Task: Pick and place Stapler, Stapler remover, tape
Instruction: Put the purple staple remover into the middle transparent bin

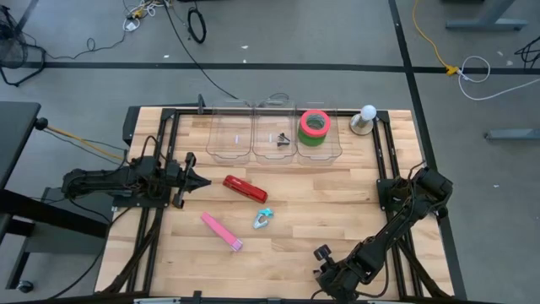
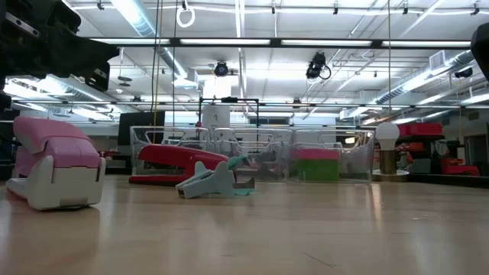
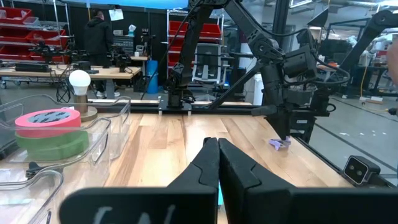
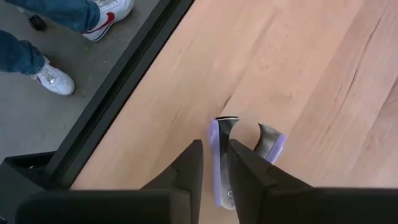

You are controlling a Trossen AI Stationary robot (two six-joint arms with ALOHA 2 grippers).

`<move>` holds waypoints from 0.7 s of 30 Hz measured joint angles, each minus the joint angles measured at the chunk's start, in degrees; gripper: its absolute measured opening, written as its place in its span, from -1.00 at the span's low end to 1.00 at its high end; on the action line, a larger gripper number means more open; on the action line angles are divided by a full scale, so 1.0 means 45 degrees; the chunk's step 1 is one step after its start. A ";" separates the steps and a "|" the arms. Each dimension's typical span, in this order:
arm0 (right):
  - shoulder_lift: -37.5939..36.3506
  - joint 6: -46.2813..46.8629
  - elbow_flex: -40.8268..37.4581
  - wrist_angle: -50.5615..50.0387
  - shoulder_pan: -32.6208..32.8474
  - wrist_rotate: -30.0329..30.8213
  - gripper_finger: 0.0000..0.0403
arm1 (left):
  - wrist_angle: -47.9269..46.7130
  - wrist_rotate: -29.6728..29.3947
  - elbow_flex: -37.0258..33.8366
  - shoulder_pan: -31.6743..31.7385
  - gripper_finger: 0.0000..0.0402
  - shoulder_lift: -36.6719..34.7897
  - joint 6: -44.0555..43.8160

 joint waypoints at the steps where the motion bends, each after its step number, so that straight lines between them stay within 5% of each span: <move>1: -0.0009 0.0000 -0.0071 0.0134 -0.0009 0.0000 -0.64 | 0.0002 0.0000 0.0002 0.0000 -0.99 0.0000 0.0005; 12: -0.0044 0.0015 -0.0528 0.0882 0.0058 0.0005 -0.66 | 0.0005 0.0000 0.0001 0.0000 -0.99 0.0001 0.0005; 21: -0.0038 0.0085 -0.0533 0.0895 0.0053 -0.0034 -0.85 | 0.0002 0.0000 0.0002 0.0002 -0.99 0.0002 0.0005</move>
